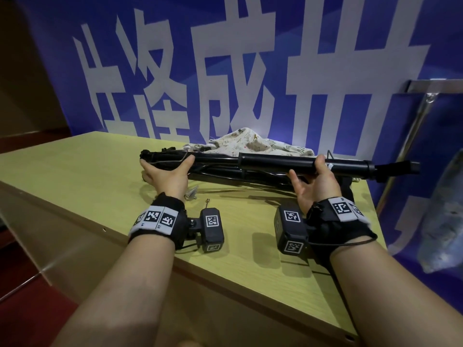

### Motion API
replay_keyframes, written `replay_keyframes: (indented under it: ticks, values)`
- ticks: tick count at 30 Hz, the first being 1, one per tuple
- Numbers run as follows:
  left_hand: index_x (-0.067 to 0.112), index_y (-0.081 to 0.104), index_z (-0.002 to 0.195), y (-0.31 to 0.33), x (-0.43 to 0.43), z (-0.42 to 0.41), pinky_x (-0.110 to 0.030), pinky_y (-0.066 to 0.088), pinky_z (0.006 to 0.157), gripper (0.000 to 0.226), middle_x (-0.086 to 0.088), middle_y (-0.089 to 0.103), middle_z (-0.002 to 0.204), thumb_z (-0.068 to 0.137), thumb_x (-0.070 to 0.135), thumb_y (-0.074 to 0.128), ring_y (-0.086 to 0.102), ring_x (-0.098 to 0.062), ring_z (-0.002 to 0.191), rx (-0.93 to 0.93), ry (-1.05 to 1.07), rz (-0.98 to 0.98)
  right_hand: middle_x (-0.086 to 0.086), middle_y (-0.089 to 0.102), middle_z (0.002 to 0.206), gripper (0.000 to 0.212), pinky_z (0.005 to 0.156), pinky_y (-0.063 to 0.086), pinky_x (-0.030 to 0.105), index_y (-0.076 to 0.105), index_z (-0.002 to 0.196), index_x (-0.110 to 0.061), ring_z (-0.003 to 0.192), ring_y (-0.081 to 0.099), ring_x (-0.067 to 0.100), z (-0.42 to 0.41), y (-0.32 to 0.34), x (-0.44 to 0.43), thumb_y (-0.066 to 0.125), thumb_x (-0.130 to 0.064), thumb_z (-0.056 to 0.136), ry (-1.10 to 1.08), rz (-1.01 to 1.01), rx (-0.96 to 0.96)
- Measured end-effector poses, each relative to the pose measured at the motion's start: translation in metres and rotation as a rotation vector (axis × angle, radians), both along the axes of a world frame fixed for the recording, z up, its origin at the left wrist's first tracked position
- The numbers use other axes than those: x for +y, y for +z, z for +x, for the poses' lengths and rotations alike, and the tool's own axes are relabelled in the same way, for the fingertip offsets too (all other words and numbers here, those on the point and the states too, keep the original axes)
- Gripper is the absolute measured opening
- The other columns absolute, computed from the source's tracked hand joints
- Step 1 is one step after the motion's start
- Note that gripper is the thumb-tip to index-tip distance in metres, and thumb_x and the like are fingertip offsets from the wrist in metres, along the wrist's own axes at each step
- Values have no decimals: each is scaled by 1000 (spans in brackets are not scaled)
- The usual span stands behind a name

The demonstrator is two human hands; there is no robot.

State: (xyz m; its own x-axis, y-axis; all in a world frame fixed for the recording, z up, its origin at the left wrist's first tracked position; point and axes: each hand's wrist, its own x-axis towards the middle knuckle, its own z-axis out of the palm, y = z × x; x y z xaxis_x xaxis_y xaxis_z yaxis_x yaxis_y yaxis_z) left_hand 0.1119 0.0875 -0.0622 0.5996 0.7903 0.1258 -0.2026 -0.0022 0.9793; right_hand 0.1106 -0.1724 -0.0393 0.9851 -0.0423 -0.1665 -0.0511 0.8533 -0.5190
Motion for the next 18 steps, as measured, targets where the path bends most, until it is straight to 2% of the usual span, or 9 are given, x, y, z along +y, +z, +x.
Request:
replay_keyframes:
  ticks: [2, 5, 7, 9, 10, 12, 14, 16, 18]
  values:
    - [24, 10, 155, 0, 6, 0, -38, 33, 113, 110, -2, 3, 163, 74, 30, 84, 22, -25, 147, 6, 29, 55, 8, 61, 106, 16, 69, 58, 36, 55, 98, -16, 86, 61, 27, 1, 0, 0, 61, -29, 91, -4, -2, -1]
    - [24, 24, 151, 2, 8, -3, -37, 37, 111, 97, -1, 18, 160, 74, 41, 81, 31, -24, 142, -1, 37, 91, 8, 61, 106, 16, 73, 58, 37, 55, 97, -16, 85, 60, 27, 3, -1, 0, 61, -30, 91, -12, -1, 2]
    - [24, 21, 152, 7, 6, -7, -35, 37, 110, 97, -2, 24, 157, 76, 46, 79, 34, -24, 141, -34, 70, 76, 7, 60, 106, 15, 78, 56, 37, 53, 95, -16, 87, 59, 26, 3, 0, -1, 60, -29, 92, -15, -7, 1]
    - [23, 14, 155, 13, 4, -11, -38, 35, 111, 102, -4, 18, 159, 78, 52, 74, 30, -26, 143, -17, 116, 72, 7, 58, 107, 15, 81, 55, 37, 53, 96, -16, 94, 57, 26, 4, -1, -2, 59, -29, 92, -18, -21, -7]
    - [22, 14, 156, 15, 4, -12, -40, 36, 111, 102, -4, 15, 159, 78, 57, 71, 29, -26, 143, 6, 128, 64, 7, 58, 110, 19, 80, 55, 36, 54, 102, -15, 98, 58, 27, 6, -2, -2, 58, -31, 92, -22, -45, -10]
    - [20, 17, 155, 18, 5, -14, -40, 39, 109, 101, -5, 16, 157, 78, 65, 67, 32, -27, 140, 40, 146, 42, 11, 54, 125, 39, 78, 56, 33, 50, 125, -10, 108, 59, 28, 9, -3, 1, 54, -34, 94, -29, -156, -27]
    - [18, 23, 152, 19, 4, -17, -34, 43, 102, 98, -5, 20, 154, 78, 67, 64, 38, -26, 134, 32, 155, 10, 14, 50, 134, 51, 78, 56, 32, 43, 136, -6, 108, 57, 22, 11, -5, 2, 51, -37, 96, -36, -226, -45]
    - [15, 28, 149, 19, 2, -19, -25, 42, 91, 92, -7, 24, 151, 81, 66, 63, 43, -23, 127, 14, 173, -9, 12, 54, 125, 42, 82, 55, 34, 45, 130, -12, 104, 60, 24, 13, -6, 0, 52, -35, 95, 1, -198, -46]
    - [14, 31, 147, 21, 0, -21, -23, 41, 87, 89, -6, 26, 149, 81, 67, 60, 45, -22, 123, 5, 186, -36, 9, 58, 112, 34, 85, 52, 38, 47, 121, -16, 99, 59, 26, 13, -6, -4, 56, -32, 93, 34, -126, -31]
